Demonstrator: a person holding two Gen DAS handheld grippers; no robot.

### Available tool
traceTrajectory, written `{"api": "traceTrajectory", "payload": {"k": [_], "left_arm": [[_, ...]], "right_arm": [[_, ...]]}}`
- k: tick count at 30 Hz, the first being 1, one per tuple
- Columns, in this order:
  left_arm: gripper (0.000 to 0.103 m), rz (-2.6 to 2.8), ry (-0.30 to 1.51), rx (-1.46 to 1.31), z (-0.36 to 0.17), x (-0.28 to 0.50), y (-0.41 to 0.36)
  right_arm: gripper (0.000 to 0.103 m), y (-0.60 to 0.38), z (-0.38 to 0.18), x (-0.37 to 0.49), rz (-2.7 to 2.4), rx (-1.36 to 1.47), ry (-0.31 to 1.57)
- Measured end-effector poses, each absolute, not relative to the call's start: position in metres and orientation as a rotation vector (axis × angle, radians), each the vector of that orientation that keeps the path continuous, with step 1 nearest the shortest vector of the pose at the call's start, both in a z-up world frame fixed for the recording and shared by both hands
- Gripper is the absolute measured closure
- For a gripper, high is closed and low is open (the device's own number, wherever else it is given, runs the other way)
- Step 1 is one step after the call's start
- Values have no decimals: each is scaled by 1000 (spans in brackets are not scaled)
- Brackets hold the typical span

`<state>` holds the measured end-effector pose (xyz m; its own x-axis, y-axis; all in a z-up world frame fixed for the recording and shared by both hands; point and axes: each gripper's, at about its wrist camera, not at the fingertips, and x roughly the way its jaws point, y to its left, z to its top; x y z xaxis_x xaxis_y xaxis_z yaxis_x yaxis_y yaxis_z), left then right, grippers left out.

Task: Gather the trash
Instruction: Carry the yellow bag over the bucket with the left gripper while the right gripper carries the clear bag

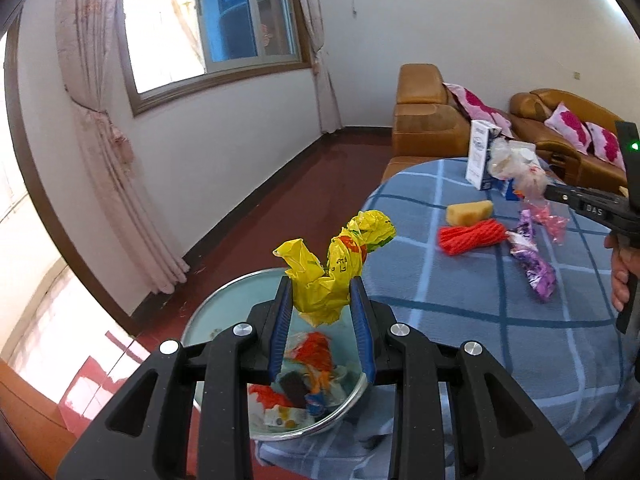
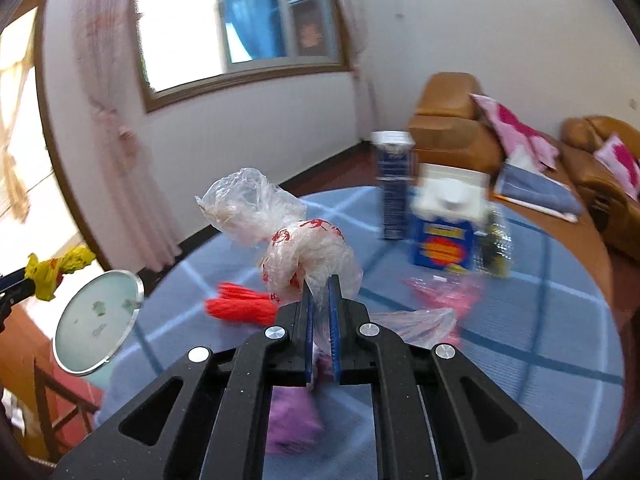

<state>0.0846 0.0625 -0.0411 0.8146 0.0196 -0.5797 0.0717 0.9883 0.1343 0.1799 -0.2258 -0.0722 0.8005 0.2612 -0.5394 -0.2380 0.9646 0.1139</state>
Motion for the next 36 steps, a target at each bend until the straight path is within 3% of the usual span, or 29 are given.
{"api": "traceTrajectory", "payload": {"k": [16,36], "left_arm": [[74,91,624,143,-48,72,117],[74,150,650,143,-59,69,138]], "right_arm": [[95,-104,-79,191,449,-177,556],[95,-34,-96,183,554,-355,522]]}}
